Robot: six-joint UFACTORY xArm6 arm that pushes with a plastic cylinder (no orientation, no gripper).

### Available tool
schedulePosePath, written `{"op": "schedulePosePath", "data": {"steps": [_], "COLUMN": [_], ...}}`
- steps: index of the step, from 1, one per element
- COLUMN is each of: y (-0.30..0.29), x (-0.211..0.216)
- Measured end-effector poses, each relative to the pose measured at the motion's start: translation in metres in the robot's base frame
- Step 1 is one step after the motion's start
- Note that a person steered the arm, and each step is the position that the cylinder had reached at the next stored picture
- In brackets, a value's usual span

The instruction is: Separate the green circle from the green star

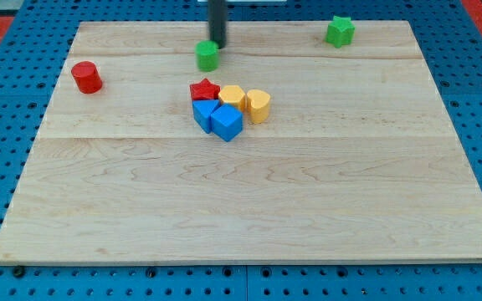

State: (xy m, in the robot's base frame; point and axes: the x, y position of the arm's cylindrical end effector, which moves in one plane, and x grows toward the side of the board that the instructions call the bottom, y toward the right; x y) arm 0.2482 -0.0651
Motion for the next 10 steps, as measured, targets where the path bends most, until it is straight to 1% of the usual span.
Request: {"op": "schedulePosePath", "data": {"steps": [1, 2, 3, 4, 5, 6, 7, 8, 9, 10], "y": [-0.003, -0.012, -0.033, -0.064, -0.034, -0.055, -0.124, -0.183, -0.218, -0.159], "x": [0.061, 0.094, 0.053, 0.073, 0.103, 0.095, 0.04, 0.024, 0.063, 0.138]}}
